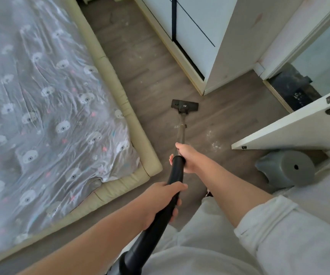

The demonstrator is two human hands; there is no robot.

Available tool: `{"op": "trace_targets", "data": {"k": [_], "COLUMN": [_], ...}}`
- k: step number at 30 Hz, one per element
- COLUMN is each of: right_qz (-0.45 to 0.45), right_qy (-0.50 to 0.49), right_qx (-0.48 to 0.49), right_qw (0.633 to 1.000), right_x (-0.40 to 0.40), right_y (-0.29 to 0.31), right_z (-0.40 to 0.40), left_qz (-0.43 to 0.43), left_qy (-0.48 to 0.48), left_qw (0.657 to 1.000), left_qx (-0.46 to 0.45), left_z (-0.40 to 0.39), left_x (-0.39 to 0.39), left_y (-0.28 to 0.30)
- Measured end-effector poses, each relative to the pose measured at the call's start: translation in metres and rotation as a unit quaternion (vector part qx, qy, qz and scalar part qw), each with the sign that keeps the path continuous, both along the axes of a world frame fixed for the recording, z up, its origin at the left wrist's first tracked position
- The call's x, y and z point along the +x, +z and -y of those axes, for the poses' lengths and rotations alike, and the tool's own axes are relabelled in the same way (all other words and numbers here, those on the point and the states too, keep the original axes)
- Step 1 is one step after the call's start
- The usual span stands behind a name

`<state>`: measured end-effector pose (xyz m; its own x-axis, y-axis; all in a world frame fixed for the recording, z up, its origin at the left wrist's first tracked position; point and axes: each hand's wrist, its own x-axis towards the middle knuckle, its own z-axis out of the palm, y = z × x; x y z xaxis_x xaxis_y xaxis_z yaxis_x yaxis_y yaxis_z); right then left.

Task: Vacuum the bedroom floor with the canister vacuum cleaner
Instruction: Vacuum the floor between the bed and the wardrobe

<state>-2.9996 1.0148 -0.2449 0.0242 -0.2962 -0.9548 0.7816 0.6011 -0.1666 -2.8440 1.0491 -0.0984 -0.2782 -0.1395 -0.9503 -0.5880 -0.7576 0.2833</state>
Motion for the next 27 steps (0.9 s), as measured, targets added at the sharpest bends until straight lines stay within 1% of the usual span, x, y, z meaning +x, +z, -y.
{"op": "trace_targets", "data": {"k": [2, 5, 8, 11, 15, 18, 20, 23, 27], "right_qz": [0.008, 0.029, 0.022, 0.004, -0.020, -0.042, -0.059, -0.058, -0.060], "right_qy": [0.016, 0.074, 0.109, 0.154, 0.169, 0.180, 0.182, 0.199, 0.220], "right_qx": [0.003, -0.005, -0.006, -0.018, -0.024, -0.047, -0.042, -0.058, -0.046], "right_qw": [1.000, 0.997, 0.994, 0.988, 0.985, 0.982, 0.981, 0.976, 0.972], "right_x": [-0.022, -0.061, -0.090, -0.114, -0.141, -0.156, -0.166, -0.180, -0.196], "right_y": [-0.003, -0.004, 0.002, 0.009, 0.016, 0.024, 0.033, 0.046, 0.059], "right_z": [0.007, 0.018, 0.038, 0.067, 0.117, 0.148, 0.169, 0.202, 0.242], "left_qz": [0.009, 0.011, 0.018, 0.003, -0.021, -0.043, -0.049, -0.073, -0.114], "left_qy": [0.024, 0.068, 0.111, 0.156, 0.209, 0.230, 0.245, 0.254, 0.282], "left_qw": [1.000, 0.997, 0.993, 0.988, 0.978, 0.972, 0.968, 0.964, 0.953], "left_qx": [-0.013, -0.027, -0.027, -0.015, -0.014, -0.010, -0.001, 0.004, 0.010], "left_z": [-0.004, -0.012, -0.004, 0.020, 0.060, 0.091, 0.109, 0.140, 0.174], "left_x": [-0.025, -0.071, -0.106, -0.138, -0.172, -0.190, -0.199, -0.213, -0.229], "left_y": [-0.003, -0.002, -0.003, 0.000, -0.007, -0.008, 0.000, 0.013, 0.022]}}
